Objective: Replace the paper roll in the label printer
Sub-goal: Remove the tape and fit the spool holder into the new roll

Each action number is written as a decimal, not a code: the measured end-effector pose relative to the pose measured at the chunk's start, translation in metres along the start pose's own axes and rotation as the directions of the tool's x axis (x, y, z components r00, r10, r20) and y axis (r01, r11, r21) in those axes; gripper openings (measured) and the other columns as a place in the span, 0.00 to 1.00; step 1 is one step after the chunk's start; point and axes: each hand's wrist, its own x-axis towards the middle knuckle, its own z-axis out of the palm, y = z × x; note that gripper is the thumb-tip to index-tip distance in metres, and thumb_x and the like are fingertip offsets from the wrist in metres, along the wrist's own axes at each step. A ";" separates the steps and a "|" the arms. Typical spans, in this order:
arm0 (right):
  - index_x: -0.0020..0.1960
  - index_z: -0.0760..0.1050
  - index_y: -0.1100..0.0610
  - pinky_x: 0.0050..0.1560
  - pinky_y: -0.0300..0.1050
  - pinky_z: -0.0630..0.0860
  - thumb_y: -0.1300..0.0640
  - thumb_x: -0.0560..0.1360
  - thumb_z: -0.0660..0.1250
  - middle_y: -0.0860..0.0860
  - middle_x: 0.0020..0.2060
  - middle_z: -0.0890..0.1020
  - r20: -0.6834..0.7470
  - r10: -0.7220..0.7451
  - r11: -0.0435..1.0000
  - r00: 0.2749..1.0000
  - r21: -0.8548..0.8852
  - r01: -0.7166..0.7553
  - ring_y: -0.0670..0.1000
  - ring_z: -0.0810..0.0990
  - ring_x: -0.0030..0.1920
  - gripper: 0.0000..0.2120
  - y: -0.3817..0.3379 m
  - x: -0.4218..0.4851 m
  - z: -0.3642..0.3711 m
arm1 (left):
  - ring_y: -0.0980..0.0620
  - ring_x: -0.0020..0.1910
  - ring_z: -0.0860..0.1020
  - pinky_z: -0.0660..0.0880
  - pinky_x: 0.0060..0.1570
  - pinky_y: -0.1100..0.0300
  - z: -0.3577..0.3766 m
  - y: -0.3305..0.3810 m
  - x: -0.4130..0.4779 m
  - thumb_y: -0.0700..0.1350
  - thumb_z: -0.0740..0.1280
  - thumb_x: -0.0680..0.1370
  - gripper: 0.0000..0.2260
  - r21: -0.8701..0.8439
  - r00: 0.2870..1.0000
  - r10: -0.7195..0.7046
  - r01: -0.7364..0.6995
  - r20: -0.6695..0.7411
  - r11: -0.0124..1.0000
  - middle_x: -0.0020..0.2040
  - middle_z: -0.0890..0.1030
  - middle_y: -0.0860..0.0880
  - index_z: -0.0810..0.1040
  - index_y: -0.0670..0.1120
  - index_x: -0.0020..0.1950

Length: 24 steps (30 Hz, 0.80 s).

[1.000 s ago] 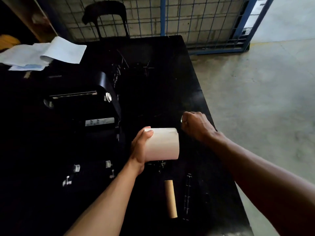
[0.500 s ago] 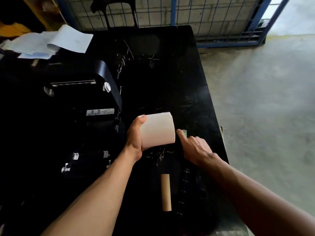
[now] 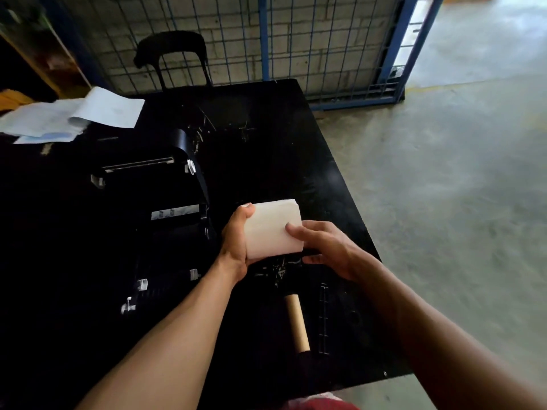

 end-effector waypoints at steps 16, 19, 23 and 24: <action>0.61 0.80 0.60 0.53 0.51 0.83 0.50 0.74 0.75 0.50 0.44 0.89 -0.237 -0.018 0.946 0.971 0.311 0.094 0.49 0.88 0.44 0.20 0.009 -0.077 0.080 | 0.48 0.46 0.85 0.83 0.45 0.49 -0.033 -0.014 -0.072 0.61 0.71 0.70 0.20 0.099 0.975 0.190 -0.202 0.112 0.974 0.46 0.87 0.48 0.83 0.48 0.52; 0.61 0.80 0.61 0.54 0.50 0.82 0.47 0.74 0.75 0.52 0.47 0.88 -0.200 -0.023 0.968 0.980 0.242 0.072 0.49 0.88 0.45 0.22 0.010 -0.084 0.079 | 0.46 0.45 0.85 0.83 0.44 0.46 -0.033 -0.018 -0.072 0.62 0.71 0.69 0.20 0.070 0.978 0.203 -0.207 0.052 0.976 0.46 0.86 0.45 0.84 0.47 0.49; 0.61 0.81 0.54 0.50 0.51 0.82 0.35 0.73 0.70 0.56 0.53 0.87 -0.172 0.017 0.976 0.985 0.215 0.021 0.53 0.86 0.50 0.26 0.011 -0.082 0.060 | 0.43 0.45 0.85 0.82 0.43 0.43 -0.030 -0.019 -0.068 0.62 0.70 0.67 0.21 -0.027 0.987 0.156 -0.157 -0.043 0.987 0.45 0.85 0.43 0.83 0.47 0.48; 0.61 0.81 0.54 0.48 0.51 0.82 0.34 0.74 0.68 0.58 0.53 0.86 -0.229 0.044 0.975 0.973 0.223 0.009 0.54 0.86 0.50 0.26 0.013 -0.078 0.053 | 0.43 0.44 0.85 0.82 0.42 0.43 -0.031 -0.019 -0.065 0.62 0.70 0.67 0.21 -0.058 0.990 0.130 -0.133 -0.060 0.989 0.44 0.85 0.44 0.83 0.47 0.48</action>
